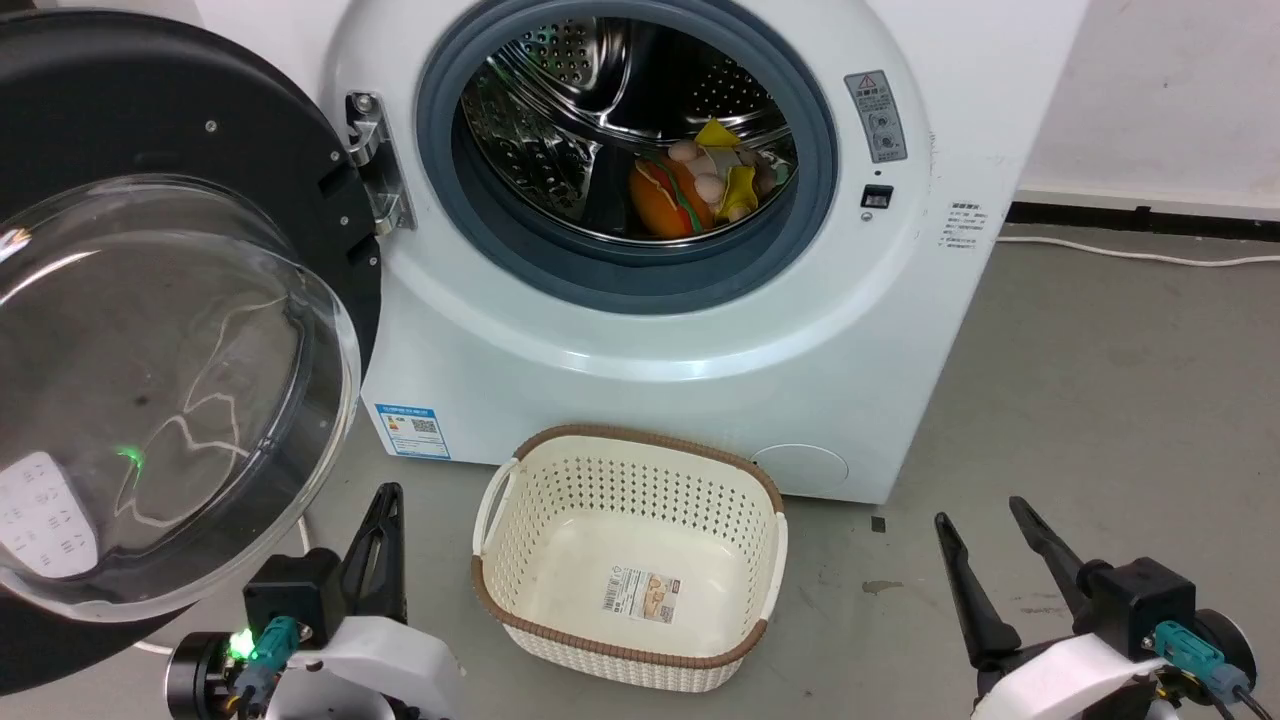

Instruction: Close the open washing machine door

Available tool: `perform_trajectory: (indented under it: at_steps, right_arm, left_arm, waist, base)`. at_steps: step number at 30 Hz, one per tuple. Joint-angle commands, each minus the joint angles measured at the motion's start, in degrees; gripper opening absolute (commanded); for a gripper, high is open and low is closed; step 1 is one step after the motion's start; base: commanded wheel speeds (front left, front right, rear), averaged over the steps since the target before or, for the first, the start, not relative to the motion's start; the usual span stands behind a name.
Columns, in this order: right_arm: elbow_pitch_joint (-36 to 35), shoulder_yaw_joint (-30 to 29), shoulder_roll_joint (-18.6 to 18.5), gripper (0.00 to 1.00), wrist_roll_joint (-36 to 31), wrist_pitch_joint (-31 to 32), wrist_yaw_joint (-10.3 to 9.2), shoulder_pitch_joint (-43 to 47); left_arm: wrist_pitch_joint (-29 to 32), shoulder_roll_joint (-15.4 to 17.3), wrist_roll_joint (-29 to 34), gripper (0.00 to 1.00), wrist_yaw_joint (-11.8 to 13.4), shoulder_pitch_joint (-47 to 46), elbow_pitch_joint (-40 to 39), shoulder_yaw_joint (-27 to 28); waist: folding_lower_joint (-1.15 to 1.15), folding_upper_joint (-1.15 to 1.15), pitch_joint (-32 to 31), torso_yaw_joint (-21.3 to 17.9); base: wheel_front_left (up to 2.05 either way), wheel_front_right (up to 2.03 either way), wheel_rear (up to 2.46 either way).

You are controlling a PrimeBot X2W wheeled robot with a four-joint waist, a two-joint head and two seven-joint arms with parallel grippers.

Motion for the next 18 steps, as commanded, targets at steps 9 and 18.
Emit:
perform_trajectory:
  at_steps: [9,18]
  right_arm:
    - [0.82,-0.02,0.0,1.0,2.13,-1.48,0.01,1.29]
    - [1.72,-0.13,0.0,1.0,3.66,-2.56,0.01,1.82]
  left_arm:
    - [-1.52,0.01,-6.87,0.0,0.08,1.26,-2.09,1.58]
    - [-2.6,0.01,-13.58,0.0,-0.16,1.1,-5.2,6.84]
  waist:
    - [-0.01,0.0,-0.11,1.58]
    - [-0.01,0.0,-0.29,4.43]
  base:
    - [0.0,0.0,0.0]
    - [0.0,0.0,0.0]
